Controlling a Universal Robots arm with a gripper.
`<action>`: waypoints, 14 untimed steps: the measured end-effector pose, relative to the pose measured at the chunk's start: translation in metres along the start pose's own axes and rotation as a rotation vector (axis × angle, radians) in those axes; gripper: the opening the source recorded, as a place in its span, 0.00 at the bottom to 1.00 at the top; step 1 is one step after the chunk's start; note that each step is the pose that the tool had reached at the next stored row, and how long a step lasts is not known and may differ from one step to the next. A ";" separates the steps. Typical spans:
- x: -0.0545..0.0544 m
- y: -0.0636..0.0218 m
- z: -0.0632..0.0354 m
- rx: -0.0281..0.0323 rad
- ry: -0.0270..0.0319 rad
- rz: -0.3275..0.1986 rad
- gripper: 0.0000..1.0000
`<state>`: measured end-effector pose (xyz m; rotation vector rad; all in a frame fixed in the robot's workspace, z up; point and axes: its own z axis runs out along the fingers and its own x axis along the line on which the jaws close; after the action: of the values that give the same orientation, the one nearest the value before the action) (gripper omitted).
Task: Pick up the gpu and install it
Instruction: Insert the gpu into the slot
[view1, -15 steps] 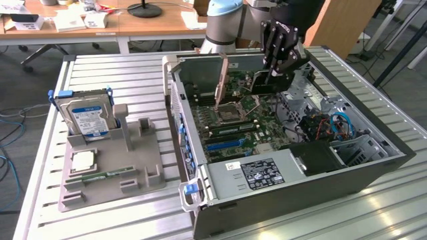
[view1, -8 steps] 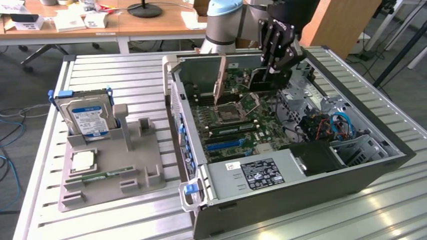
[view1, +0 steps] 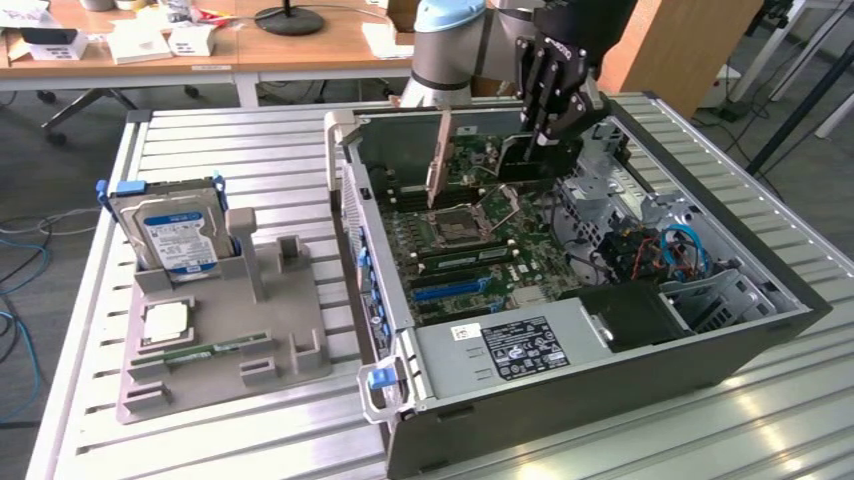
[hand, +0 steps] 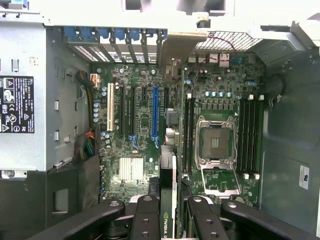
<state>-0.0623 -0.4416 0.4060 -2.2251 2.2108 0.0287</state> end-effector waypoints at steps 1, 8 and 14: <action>0.000 0.0000 0.0006 0.0001 -0.0002 0.000 0.26; 0.000 -0.0001 0.0127 0.0000 0.0000 0.000 0.26; 0.000 -0.0001 0.0210 -0.0001 0.0001 0.000 0.26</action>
<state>-0.0624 -0.4416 0.3850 -2.2252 2.2108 0.0288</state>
